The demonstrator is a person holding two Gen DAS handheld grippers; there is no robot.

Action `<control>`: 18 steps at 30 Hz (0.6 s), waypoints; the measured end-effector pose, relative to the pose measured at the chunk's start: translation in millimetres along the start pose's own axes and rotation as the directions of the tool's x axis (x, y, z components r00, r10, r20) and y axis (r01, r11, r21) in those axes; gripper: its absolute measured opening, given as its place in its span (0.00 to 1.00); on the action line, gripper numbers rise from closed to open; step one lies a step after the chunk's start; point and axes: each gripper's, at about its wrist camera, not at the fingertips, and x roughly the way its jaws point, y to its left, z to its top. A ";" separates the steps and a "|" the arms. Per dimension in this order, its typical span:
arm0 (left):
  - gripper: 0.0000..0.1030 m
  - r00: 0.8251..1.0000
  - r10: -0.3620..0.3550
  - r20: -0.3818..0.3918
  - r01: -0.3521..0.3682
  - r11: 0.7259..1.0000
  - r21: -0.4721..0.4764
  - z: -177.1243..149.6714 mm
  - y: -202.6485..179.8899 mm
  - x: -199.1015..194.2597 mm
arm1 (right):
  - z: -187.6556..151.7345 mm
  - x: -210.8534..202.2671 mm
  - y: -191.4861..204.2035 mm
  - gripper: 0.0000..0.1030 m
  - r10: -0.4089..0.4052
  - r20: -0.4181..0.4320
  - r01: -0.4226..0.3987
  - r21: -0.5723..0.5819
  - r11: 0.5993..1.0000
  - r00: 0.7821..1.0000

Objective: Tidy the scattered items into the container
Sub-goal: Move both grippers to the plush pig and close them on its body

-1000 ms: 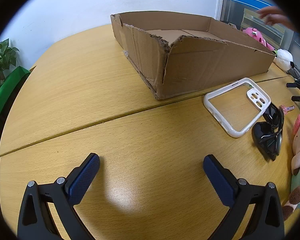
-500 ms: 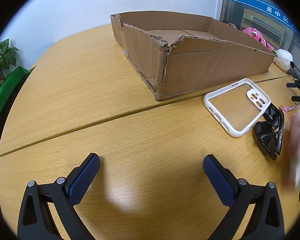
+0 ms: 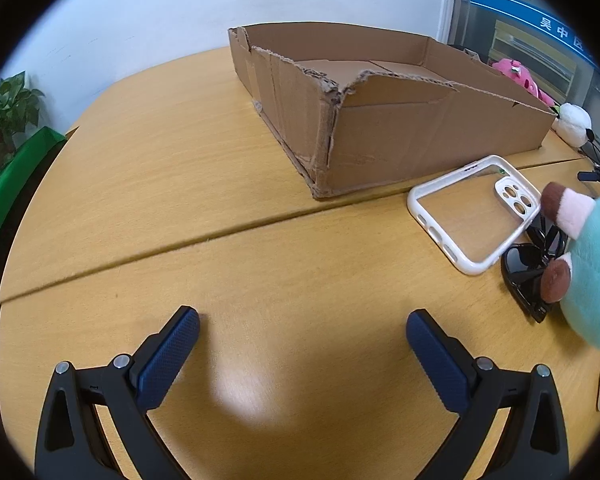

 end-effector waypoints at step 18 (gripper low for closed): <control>0.99 0.960 -0.179 0.215 0.232 0.939 -0.253 -11.7 -88.1 -145.7 | -10.1 -62.1 47.9 1.00 -0.109 0.120 0.095 0.116 0.989 0.987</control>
